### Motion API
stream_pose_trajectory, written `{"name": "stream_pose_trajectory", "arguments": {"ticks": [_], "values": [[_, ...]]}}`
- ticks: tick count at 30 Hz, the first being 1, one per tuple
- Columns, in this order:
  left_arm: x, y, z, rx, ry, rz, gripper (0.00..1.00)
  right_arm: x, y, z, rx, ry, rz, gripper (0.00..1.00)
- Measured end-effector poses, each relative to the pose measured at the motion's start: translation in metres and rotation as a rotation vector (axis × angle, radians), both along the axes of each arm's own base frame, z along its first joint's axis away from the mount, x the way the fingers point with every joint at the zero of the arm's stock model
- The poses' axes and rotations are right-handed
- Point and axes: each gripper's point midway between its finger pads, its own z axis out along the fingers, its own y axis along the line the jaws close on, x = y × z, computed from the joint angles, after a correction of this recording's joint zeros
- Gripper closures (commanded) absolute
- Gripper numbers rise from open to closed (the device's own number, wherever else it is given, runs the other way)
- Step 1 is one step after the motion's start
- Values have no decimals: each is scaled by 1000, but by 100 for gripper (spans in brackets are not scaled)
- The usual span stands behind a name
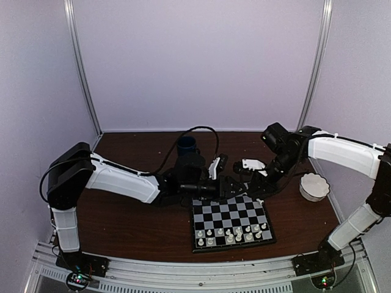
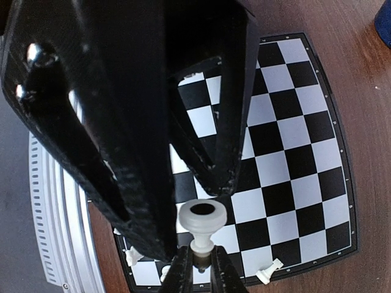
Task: Set up the chess pieces on the board
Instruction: Pass from the right arm to the left
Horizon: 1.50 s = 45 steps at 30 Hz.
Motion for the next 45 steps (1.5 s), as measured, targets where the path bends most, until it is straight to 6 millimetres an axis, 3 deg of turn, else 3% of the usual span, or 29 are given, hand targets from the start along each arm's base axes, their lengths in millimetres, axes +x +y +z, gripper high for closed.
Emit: {"name": "stream_pose_trajectory", "arguments": {"ticks": [11, 21, 32, 37, 41, 45], "values": [[-1, -4, -9, 3, 27, -13, 71, -2, 2, 5, 14, -7, 7, 89], [-2, -5, -5, -14, 26, -17, 73, -5, 3, 6, 26, 3, 15, 89], [-3, -8, -1, -44, 32, -27, 89, -8, 1, 8, 24, 10, 17, 88], [-3, -8, 3, -68, 31, -28, 91, -9, 1, 12, 28, 10, 10, 63], [-4, -3, 3, -105, 25, -24, 91, -3, -3, 37, 104, 18, -43, 50], [-7, 5, -4, -128, 16, -20, 91, 24, -23, 87, 301, 29, -220, 47]]}}
